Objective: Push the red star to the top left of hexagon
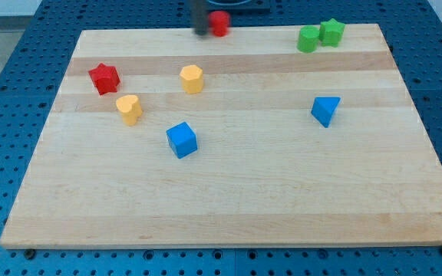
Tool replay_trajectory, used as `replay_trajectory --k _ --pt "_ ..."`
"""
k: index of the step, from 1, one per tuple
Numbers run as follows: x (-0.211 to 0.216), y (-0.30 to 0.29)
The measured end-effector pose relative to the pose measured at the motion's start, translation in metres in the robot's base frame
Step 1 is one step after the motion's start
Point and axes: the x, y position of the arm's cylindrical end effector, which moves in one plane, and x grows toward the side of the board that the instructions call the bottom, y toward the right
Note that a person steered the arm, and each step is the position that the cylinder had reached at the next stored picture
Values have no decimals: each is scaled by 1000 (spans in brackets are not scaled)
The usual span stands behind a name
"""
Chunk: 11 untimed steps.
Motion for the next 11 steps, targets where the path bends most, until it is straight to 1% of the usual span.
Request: replay_trajectory --k 1,3,4,5,6,7,8,9,10,11 --pt "72 76" --pt "214 -23" --pt "209 -103" --pt "164 -158" --pt "129 -220" --pt "137 -220" --pt "178 -233" --pt "191 -295" --pt "145 -274" --pt "82 -209"
